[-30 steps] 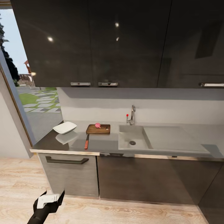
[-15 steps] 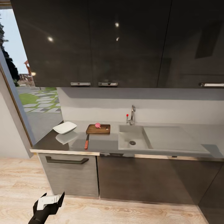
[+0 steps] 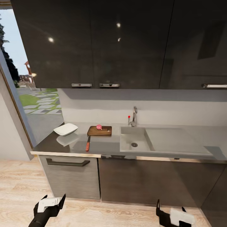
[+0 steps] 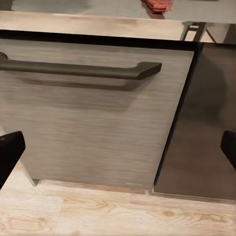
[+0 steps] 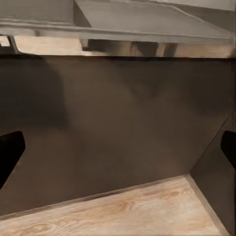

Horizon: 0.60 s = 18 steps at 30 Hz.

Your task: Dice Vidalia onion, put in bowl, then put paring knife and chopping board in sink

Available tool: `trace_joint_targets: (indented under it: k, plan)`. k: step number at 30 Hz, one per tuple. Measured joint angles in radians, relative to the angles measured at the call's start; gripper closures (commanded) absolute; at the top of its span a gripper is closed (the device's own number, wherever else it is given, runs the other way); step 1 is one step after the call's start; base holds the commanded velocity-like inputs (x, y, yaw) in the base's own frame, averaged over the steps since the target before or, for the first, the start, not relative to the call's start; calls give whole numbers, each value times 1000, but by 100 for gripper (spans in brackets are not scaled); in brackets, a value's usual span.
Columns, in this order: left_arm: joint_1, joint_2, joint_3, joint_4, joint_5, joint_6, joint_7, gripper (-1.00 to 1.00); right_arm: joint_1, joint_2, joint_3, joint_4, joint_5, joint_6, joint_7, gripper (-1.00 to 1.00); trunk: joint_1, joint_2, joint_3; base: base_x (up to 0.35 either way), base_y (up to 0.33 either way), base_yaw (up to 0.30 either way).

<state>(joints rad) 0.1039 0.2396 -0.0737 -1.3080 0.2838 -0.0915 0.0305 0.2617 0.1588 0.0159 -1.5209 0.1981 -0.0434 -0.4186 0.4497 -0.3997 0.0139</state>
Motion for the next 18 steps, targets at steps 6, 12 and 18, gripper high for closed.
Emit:
trace_joint_targets:
  k: [6,12,18]
  plan:
    - [0,0,0,6,0,1,0,-100,-140,11,50,-96,4,191,-23,-100,0,0,0,0,99,0]
    - [0,0,0,12,2,2,0,-100,-387,11,64,-109,8,531,-42,-100,0,0,0,0,271,0]
    - [0,0,0,19,2,2,-1,-100,-556,13,66,-107,4,682,-43,-100,0,0,0,0,297,0]
